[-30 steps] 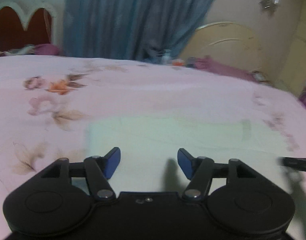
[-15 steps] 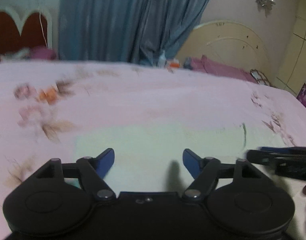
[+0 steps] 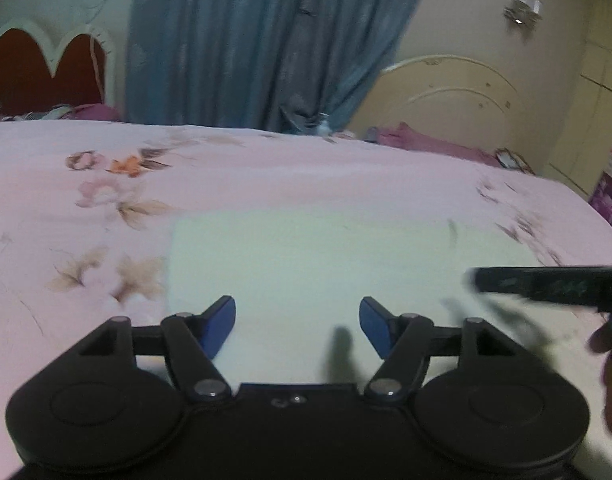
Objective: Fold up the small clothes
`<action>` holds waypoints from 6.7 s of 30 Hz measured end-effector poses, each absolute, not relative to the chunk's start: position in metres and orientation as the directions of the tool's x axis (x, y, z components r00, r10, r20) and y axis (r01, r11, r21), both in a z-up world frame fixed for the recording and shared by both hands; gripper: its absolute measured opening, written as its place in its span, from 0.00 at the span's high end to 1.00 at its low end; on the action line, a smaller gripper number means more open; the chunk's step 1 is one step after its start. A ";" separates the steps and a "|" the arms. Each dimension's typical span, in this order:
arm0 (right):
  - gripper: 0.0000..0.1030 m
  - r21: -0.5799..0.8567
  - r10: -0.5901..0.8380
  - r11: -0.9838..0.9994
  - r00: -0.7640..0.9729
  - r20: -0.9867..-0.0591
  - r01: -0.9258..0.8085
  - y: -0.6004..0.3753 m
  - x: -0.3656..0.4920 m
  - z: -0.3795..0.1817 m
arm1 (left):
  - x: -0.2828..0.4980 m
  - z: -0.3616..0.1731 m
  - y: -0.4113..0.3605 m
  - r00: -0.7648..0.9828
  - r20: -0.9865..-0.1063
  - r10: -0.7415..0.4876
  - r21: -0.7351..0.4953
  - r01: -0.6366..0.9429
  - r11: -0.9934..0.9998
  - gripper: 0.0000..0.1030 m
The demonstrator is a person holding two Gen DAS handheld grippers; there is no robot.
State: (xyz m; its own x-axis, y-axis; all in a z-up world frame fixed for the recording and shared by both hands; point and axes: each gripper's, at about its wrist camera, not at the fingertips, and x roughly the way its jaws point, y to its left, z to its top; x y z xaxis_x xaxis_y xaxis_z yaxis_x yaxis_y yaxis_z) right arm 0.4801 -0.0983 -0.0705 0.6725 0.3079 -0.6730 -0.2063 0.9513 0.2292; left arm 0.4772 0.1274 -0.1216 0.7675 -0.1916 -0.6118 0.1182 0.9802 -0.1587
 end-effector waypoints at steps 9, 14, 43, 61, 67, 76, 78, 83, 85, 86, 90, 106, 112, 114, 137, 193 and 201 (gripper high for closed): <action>0.69 0.122 0.288 0.947 0.618 -0.731 -0.297 -0.073 0.449 -0.091 | 0.454 -0.132 0.108 0.758 -0.631 -0.163 -0.077 0.148 0.986 0.35; 0.71 0.159 0.317 0.941 0.616 -0.721 -0.298 -0.072 0.447 -0.089 | 0.464 -0.135 0.093 0.748 -0.638 -0.185 -0.077 0.176 0.981 0.39; 0.71 0.090 0.073 0.996 0.639 -0.766 -0.006 -0.180 0.445 -0.098 | 0.449 -0.141 0.131 0.739 -0.669 -0.081 -0.012 0.098 0.995 0.35; 0.37 0.236 0.201 0.971 0.681 -0.704 -0.042 -0.235 0.359 -0.048 | 0.382 -0.115 0.117 0.714 -0.700 -0.016 0.066 0.086 0.994 0.25; 0.61 0.308 0.259 0.950 0.683 -0.683 -0.052 -0.268 0.297 -0.030 | 0.325 -0.107 0.116 0.710 -0.704 -0.028 0.048 0.086 0.995 0.35; 0.62 0.440 0.365 0.897 0.605 -0.708 -0.026 -0.293 0.203 -0.053 | 0.224 -0.112 0.123 0.681 -0.732 -0.003 0.002 0.005 1.000 0.40; 0.62 0.476 0.395 0.879 0.586 -0.707 -0.018 -0.294 0.185 -0.059 | 0.204 -0.113 0.124 0.674 -0.739 -0.008 -0.021 -0.011 1.000 0.44; 0.62 0.523 0.437 0.852 0.556 -0.707 -0.006 -0.303 0.150 -0.066 | 0.170 -0.117 0.129 0.670 -0.743 -0.013 -0.047 -0.033 0.998 0.49; 0.62 0.551 0.457 0.835 0.547 -0.701 0.008 -0.309 0.143 -0.068 | 0.159 -0.118 0.130 0.669 -0.743 -0.019 -0.065 -0.043 0.997 0.49; 0.62 0.565 0.467 0.825 0.544 -0.697 0.015 -0.312 0.140 -0.069 | 0.155 -0.118 0.132 0.669 -0.743 -0.028 -0.084 -0.052 0.995 0.50; 0.62 0.616 0.504 0.787 0.535 -0.678 0.039 -0.321 0.125 -0.075 | 0.137 -0.120 0.140 0.672 -0.737 -0.073 -0.178 -0.089 0.980 0.55; 0.88 0.700 0.612 0.714 0.493 -0.618 -0.010 -0.302 0.110 -0.085 | 0.137 -0.142 0.173 0.642 -0.687 -0.340 -0.532 -0.126 0.837 0.96; 0.97 0.684 0.606 0.726 0.539 -0.585 -0.073 -0.303 0.106 -0.066 | 0.129 -0.145 0.171 0.672 -0.676 -0.304 -0.507 -0.125 0.853 0.96; 0.97 0.631 0.564 0.774 0.506 -0.652 -0.050 -0.299 0.112 -0.075 | 0.130 -0.148 0.174 0.686 -0.659 -0.308 -0.534 -0.139 0.834 0.97; 0.97 0.592 0.425 0.805 0.742 -0.518 -0.048 -0.293 0.351 0.000 | 0.384 -0.061 0.190 0.819 -0.480 -0.315 -0.540 0.008 0.842 0.97; 0.99 0.175 0.191 0.979 0.748 -0.635 -0.102 -0.250 0.527 -0.102 | 0.577 -0.143 0.192 0.747 -0.574 -0.336 -0.392 0.110 0.914 0.97; 0.73 0.132 0.113 0.991 0.693 -0.712 -0.026 -0.245 0.536 -0.104 | 0.572 -0.132 0.181 0.747 -0.626 -0.224 -0.271 0.061 0.961 0.66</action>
